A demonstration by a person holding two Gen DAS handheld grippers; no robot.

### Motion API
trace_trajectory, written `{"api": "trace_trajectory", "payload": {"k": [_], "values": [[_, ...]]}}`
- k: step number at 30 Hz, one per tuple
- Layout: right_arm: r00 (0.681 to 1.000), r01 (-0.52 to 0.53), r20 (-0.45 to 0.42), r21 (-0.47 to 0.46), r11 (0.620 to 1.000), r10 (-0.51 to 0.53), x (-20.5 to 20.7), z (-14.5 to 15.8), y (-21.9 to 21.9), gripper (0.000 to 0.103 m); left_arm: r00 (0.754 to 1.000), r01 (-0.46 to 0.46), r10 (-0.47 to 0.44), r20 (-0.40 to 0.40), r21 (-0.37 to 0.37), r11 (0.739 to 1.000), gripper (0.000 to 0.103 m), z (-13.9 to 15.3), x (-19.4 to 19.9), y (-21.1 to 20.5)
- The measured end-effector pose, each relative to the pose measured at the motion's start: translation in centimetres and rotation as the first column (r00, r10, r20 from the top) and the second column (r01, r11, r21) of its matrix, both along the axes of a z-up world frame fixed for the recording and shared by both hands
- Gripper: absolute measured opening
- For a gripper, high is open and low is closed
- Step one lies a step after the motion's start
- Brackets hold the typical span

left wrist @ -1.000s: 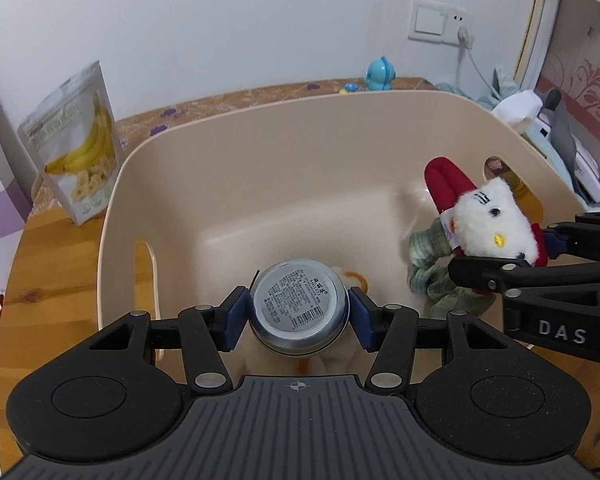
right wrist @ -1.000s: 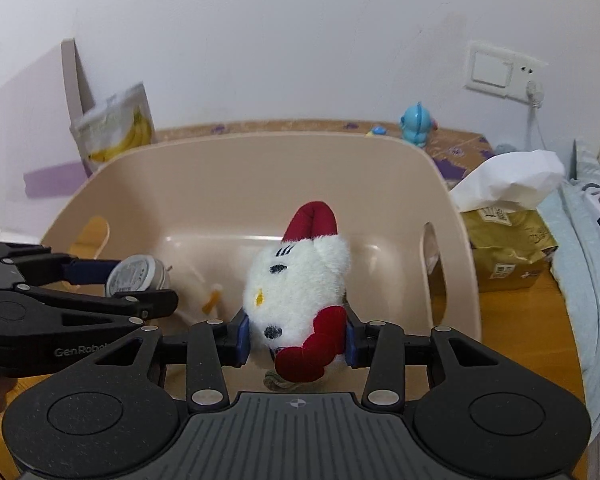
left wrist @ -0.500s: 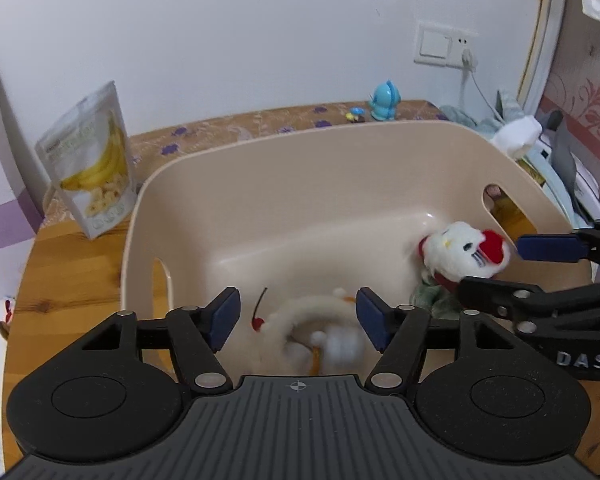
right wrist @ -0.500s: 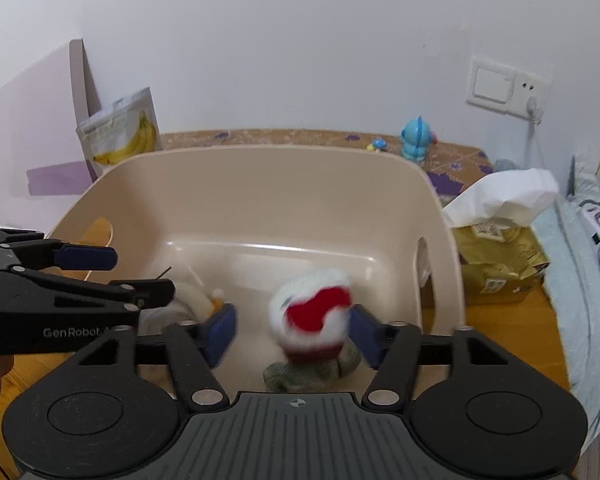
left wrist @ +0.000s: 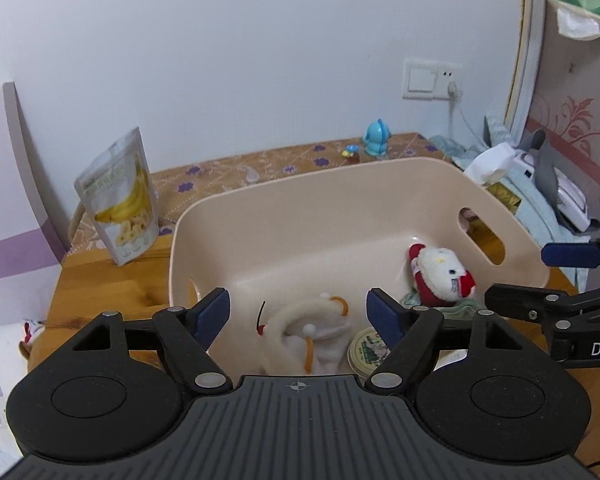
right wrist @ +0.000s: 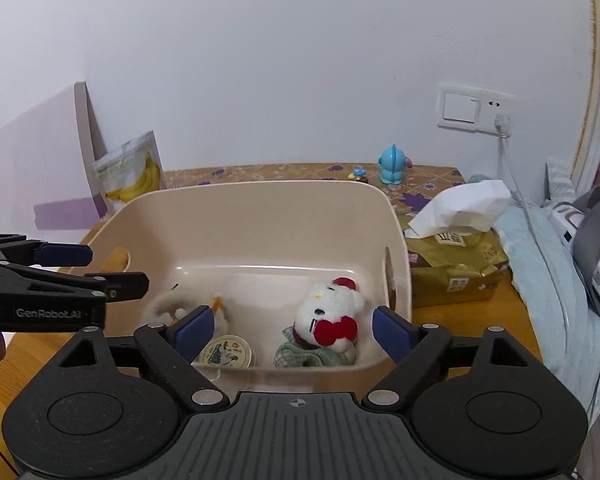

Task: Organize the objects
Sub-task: 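Withdraw both tools from the bin toward the tissue packs and black box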

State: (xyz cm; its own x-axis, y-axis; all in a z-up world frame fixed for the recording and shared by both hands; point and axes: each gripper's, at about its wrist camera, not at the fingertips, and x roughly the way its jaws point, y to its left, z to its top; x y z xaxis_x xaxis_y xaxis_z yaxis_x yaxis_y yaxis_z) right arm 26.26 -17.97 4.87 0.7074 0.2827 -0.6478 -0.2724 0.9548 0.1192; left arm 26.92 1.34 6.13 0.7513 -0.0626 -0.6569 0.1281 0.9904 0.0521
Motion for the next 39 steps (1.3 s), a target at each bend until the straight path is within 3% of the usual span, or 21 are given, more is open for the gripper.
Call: {"api": "trace_trajectory", "payload": {"k": [11, 19, 28, 39], "values": [[0.999, 0.016, 0.035, 0.006, 1.0, -0.016, -4.4, 0.4, -2.1, 0.098, 0.999, -0.009, 0.009, 0.033, -0.022, 1.0, 0.079, 0.9, -4.9, 0.4], [1.0, -0.008, 0.019, 0.0, 1.0, 0.008, -6.6, -0.6, -2.6, 0.101, 1.0, -0.005, 0.005, 0.016, -0.044, 0.999, 0.081, 0.0, -7.8, 0.7], [1.0, -0.004, -0.003, -0.024, 1.0, 0.004, -8.2, -1.6, -3.2, 0.102, 0.999, -0.01, 0.008, -0.053, -0.043, 0.999, 0.081, -2.6, -9.2, 1.6], [0.995, 0.009, -0.104, 0.001, 1.0, -0.009, -9.2, -5.5, -4.1, 0.103, 0.989, -0.036, 0.027, -0.144, -0.064, 0.997, 0.081, -6.0, -10.8, 1.9]]}}
